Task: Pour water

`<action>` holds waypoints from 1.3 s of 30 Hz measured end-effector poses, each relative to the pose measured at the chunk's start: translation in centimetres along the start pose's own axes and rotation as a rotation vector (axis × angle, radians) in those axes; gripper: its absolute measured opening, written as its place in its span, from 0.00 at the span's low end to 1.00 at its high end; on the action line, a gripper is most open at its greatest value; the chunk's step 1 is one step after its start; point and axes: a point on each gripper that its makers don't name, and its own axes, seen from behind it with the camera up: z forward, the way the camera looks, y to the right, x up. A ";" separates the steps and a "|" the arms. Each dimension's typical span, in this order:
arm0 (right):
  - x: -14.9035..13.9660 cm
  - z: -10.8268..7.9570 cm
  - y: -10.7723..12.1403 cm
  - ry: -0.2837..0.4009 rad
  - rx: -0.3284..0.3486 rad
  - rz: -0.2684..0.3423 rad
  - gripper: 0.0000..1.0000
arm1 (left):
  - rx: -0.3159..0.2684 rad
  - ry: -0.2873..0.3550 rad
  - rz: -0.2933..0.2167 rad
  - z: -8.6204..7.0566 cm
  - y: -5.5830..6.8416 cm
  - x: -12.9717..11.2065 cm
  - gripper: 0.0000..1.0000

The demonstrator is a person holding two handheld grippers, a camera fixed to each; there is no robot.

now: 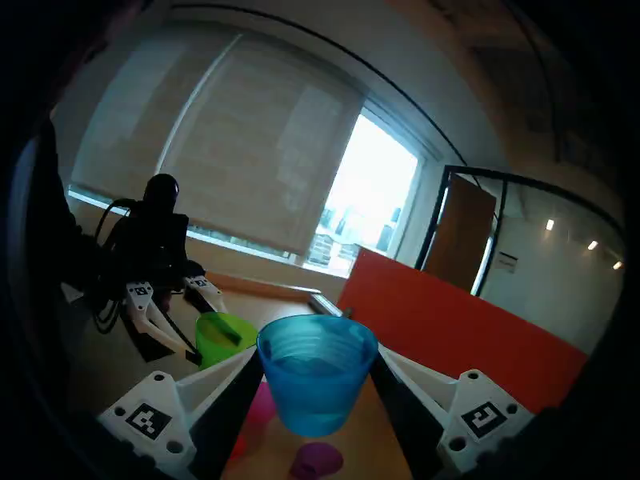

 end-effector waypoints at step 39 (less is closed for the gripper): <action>1.9 3.1 0.2 0.008 0.041 -0.126 0.90 | -0.029 -0.004 -0.011 -0.1 1.1 -0.7 0.79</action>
